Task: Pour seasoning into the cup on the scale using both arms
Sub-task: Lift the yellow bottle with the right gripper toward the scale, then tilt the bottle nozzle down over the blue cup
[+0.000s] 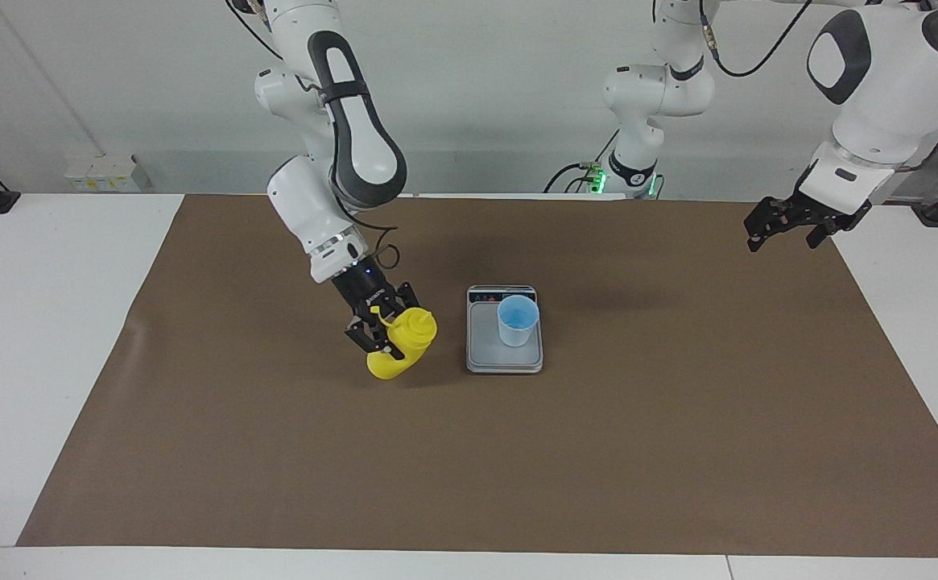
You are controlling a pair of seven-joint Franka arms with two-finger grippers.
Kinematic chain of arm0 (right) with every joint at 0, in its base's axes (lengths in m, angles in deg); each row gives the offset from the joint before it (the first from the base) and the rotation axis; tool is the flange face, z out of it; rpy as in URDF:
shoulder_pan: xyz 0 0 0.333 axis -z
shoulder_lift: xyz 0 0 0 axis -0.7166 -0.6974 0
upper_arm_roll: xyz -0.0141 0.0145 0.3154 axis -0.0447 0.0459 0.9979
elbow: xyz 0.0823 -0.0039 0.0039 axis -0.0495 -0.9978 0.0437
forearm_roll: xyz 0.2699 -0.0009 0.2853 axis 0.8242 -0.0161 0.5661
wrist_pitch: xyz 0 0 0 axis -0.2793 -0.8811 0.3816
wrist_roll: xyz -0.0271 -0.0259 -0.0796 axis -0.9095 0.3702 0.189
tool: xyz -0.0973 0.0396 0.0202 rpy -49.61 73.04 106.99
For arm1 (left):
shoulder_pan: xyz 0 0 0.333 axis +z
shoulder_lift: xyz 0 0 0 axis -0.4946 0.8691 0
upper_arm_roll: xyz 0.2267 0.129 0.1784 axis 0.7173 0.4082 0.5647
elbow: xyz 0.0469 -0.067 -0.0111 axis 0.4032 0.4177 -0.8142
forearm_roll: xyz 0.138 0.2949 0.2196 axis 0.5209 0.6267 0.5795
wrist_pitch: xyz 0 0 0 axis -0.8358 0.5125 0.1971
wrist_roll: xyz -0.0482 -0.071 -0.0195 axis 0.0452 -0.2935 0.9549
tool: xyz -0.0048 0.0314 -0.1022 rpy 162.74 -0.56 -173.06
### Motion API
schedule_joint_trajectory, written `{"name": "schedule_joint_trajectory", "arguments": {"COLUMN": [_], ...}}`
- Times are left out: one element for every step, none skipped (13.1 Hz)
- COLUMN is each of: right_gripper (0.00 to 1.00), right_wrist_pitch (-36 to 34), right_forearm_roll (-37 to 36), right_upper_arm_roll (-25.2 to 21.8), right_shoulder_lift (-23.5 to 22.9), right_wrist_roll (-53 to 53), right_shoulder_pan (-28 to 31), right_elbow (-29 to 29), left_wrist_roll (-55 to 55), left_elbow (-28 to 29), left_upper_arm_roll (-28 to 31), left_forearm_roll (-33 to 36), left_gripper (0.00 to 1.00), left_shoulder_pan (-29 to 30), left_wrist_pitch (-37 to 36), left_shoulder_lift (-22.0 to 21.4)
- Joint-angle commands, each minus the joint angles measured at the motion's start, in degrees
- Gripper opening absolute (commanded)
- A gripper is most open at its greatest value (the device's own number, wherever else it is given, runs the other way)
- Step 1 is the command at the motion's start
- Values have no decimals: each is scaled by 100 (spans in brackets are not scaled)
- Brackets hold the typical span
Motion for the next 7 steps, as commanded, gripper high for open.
{"name": "schedule_joint_trajectory", "arguments": {"right_gripper": [23,23,22,20,20,20,20], "right_wrist_pitch": [139,95,69,-97,-325,-449,-476], "right_forearm_roll": [-13,-344,-765,-1213,-1774,-2372,-2847], "right_upper_arm_roll": [-43,-43,-43,-52,-61,-61,-52], "right_shoulder_lift": [23,14,-4,-4,-4,-12,-21], "right_wrist_roll": [118,145,267,546,897,1370,1871], "right_shoulder_pan": [-122,-113,-104,-78,-43,-25,-34], "right_elbow": [50,129,138,147,191,243,253], "left_wrist_roll": [-13,-13,-13,-13,-13,-13,-13], "left_elbow": [190,190,190,190,190,190,190], "left_upper_arm_roll": [33,33,33,33,33,33,33], "left_forearm_roll": [-74,-74,-74,-74,-74,-74,-74], "left_gripper": [100,100,100,100,100,100,100], "left_shoulder_pan": [-11,-11,-11,-11,-11,-11,-11], "left_wrist_pitch": [107,107,107,107,107,107,107], "left_shoulder_lift": [-177,-178,-178,-178,-178,-178,-178]}}
